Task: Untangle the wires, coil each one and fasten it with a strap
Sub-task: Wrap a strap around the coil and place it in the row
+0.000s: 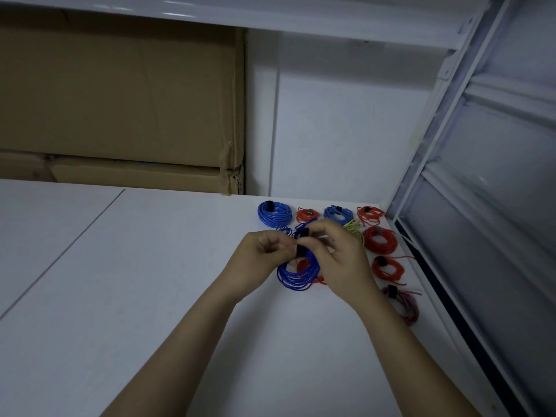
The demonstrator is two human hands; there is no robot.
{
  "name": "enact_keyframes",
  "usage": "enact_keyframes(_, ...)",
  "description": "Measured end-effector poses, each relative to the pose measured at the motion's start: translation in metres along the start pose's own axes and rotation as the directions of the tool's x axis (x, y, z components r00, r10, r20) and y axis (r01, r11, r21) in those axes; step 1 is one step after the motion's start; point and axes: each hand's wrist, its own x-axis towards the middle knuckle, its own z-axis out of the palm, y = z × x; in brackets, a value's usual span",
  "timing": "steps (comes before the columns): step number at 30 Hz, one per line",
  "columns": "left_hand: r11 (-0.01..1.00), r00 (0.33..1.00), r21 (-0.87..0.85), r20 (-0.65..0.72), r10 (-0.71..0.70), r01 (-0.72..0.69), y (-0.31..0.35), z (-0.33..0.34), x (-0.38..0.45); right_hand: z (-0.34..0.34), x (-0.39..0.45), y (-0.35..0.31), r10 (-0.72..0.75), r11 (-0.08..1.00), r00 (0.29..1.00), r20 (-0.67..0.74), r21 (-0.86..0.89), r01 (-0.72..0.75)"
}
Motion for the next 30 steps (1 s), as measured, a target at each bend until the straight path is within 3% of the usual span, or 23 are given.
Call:
enact_keyframes(3, 0.99, 0.999, -0.13, 0.011, -0.048, 0.049, 0.002, 0.002, -0.004, 0.002, 0.004, -0.005, 0.065, 0.997, 0.996, -0.054, 0.047, -0.063)
enact_keyframes(6, 0.988, 0.997, -0.141, 0.034, -0.066, 0.07, 0.004, 0.0, -0.006, 0.004, 0.005, -0.006, 0.11, 0.994, 0.992, -0.068, 0.036, -0.108)
enact_keyframes(17, 0.995, 1.0, 0.101, 0.009, -0.029, 0.028, 0.014, 0.0, -0.009, 0.01, -0.001, -0.002, 0.145, 0.984, 0.978, -0.151, -0.085, -0.159)
enact_keyframes(21, 0.943, 0.997, 0.327, -0.026, 0.079, -0.066, 0.014, 0.002, -0.011, 0.011, -0.005, -0.002, 0.29, 0.957, 0.948, -0.128, 0.022, -0.29)
enact_keyframes(24, 0.905, 0.988, 0.405, -0.025, 0.155, -0.132, 0.014, 0.003, -0.014, 0.007, -0.004, -0.002, 0.424, 0.897, 0.904, -0.062, 0.169, -0.409)
enact_keyframes(26, 0.831, 0.972, 0.517, 0.01, 0.233, -0.205, 0.015, 0.003, -0.016, 0.006, -0.006, -0.002, 0.488, 0.848, 0.872, -0.043, 0.259, -0.462)
enact_keyframes(30, 0.558, 0.878, 0.728, 0.127, 0.462, -0.399, 0.015, 0.007, -0.019, 0.006, -0.009, -0.003, 0.638, 0.676, 0.77, -0.02, 0.494, -0.547)
